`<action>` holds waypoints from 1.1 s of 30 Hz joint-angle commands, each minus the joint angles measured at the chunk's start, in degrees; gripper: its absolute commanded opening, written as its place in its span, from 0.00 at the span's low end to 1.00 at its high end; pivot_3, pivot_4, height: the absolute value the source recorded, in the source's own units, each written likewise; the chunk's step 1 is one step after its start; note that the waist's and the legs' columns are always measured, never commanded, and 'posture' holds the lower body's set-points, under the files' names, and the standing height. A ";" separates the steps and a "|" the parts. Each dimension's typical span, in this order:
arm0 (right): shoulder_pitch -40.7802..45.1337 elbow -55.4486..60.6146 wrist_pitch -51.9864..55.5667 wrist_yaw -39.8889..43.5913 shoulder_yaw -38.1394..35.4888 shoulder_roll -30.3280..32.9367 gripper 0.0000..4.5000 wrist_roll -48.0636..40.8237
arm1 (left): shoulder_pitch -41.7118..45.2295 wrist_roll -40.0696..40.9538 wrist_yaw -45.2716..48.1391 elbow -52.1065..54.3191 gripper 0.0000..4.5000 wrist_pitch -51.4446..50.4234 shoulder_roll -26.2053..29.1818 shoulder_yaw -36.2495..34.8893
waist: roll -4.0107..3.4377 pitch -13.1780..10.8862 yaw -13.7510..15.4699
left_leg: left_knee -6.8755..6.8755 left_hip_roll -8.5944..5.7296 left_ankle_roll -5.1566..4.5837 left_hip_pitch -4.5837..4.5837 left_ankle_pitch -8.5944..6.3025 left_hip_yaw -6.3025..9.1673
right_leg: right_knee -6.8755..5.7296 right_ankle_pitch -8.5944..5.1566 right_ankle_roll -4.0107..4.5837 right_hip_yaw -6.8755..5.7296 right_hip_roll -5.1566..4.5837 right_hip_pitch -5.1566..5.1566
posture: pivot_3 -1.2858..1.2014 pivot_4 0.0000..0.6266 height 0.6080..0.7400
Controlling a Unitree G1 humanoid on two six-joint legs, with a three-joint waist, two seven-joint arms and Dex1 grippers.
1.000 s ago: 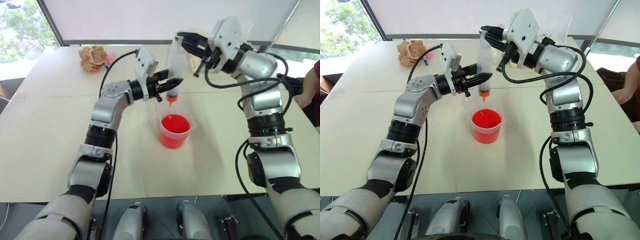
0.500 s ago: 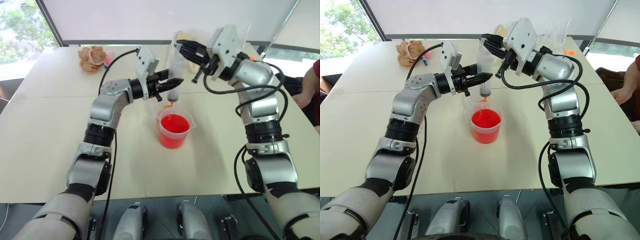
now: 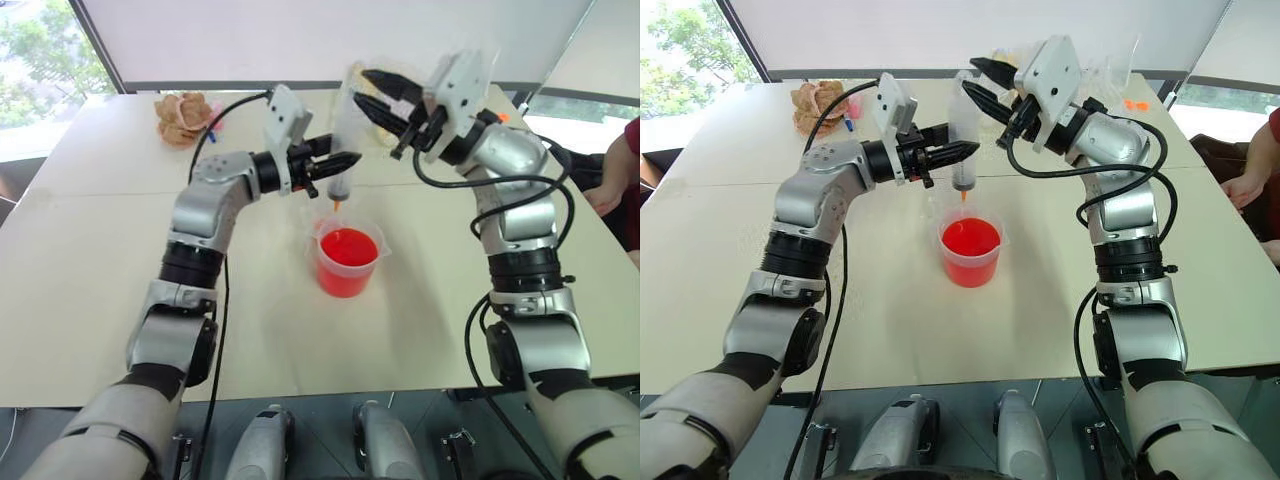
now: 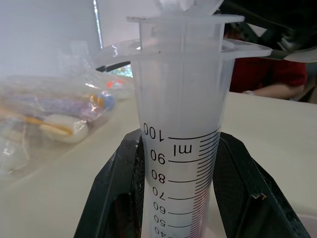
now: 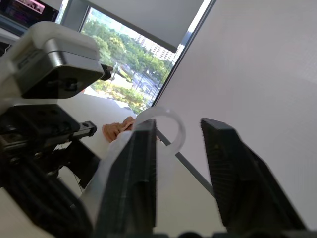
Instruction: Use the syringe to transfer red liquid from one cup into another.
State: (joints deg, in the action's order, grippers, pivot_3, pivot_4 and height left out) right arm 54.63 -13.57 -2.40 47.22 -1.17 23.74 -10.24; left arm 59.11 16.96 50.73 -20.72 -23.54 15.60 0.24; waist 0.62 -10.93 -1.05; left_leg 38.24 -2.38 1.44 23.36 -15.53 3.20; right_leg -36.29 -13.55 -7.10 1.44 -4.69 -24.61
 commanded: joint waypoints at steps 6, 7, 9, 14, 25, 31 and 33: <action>-0.67 4.73 3.37 -4.18 -6.73 4.54 0.66 -4.17 | 4.98 6.56 -0.77 6.41 0.30 -1.45 -0.87 -4.36 | 0.00 0.00 0.38 | 0.00 0.00 0.01 0.03 0.00 0.03 | 0.02 0.00 0.00 -0.01 -0.04 0.01 | 0.52 0.24 1.00; -1.28 4.64 4.23 -5.12 -9.10 5.66 0.66 -5.46 | 5.99 8.34 -1.58 6.21 0.30 -2.61 -1.00 -5.88 | 0.00 0.00 0.38 | 0.00 0.00 0.00 0.03 0.00 0.03 | 0.03 0.00 0.00 -0.01 -0.04 0.01 | 0.52 0.24 1.00; -2.32 4.57 5.51 -6.27 -12.51 7.68 0.66 -7.24 | 7.63 10.85 -2.87 5.70 0.30 -4.49 -0.81 -8.02 | 0.01 -0.01 0.41 | 0.00 0.01 0.00 0.04 0.00 0.04 | 0.04 0.00 0.00 -0.01 -0.04 0.01 | 0.52 0.24 1.00; -5.96 9.74 12.86 -4.36 -15.73 12.78 0.66 -12.88 | 11.13 7.81 -7.04 2.84 0.30 -9.81 5.37 -7.75 | 0.00 0.00 -0.12 | -0.03 0.02 -0.26 -0.02 -0.15 -0.02 | 0.02 0.00 0.00 0.01 0.00 0.00 | 0.52 0.24 1.00; -16.10 38.58 42.71 8.73 -7.34 24.64 0.66 -35.23 | 15.01 5.37 -12.10 -3.04 0.30 -57.63 21.31 0.57 | 0.00 -0.01 -1.03 | 0.02 0.03 -0.30 -0.05 -0.17 0.11 | -0.12 -0.02 -0.02 -0.03 0.04 0.08 | 0.52 0.24 1.00; -19.23 43.09 46.49 10.60 -4.35 25.16 0.66 -38.84 | 9.39 8.60 -17.48 -5.45 0.30 -68.96 21.56 1.50 | 0.02 -0.02 -1.00 | 0.04 0.10 -0.30 -0.04 -0.17 0.13 | -0.14 -0.02 -0.02 -0.03 0.03 0.06 | 0.52 0.24 1.00; -20.23 43.29 46.12 10.27 -3.81 24.92 0.66 -38.09 | 7.24 11.10 -19.89 -5.51 0.30 -68.96 20.74 0.92 | 0.02 -0.02 -0.84 | 0.04 0.13 -0.29 -0.03 -0.17 0.13 | -0.14 -0.02 -0.01 -0.03 -0.01 0.05 | 0.52 0.24 1.00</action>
State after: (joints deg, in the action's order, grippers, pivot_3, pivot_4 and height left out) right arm 34.25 28.17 44.15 57.52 -4.58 48.35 -48.02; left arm 66.29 25.73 32.45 -27.22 -92.02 35.97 1.49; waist 0.65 -10.95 -1.89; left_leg 38.28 -2.25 1.15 23.33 -15.70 3.33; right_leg -36.42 -13.57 -7.11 1.42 -4.72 -24.56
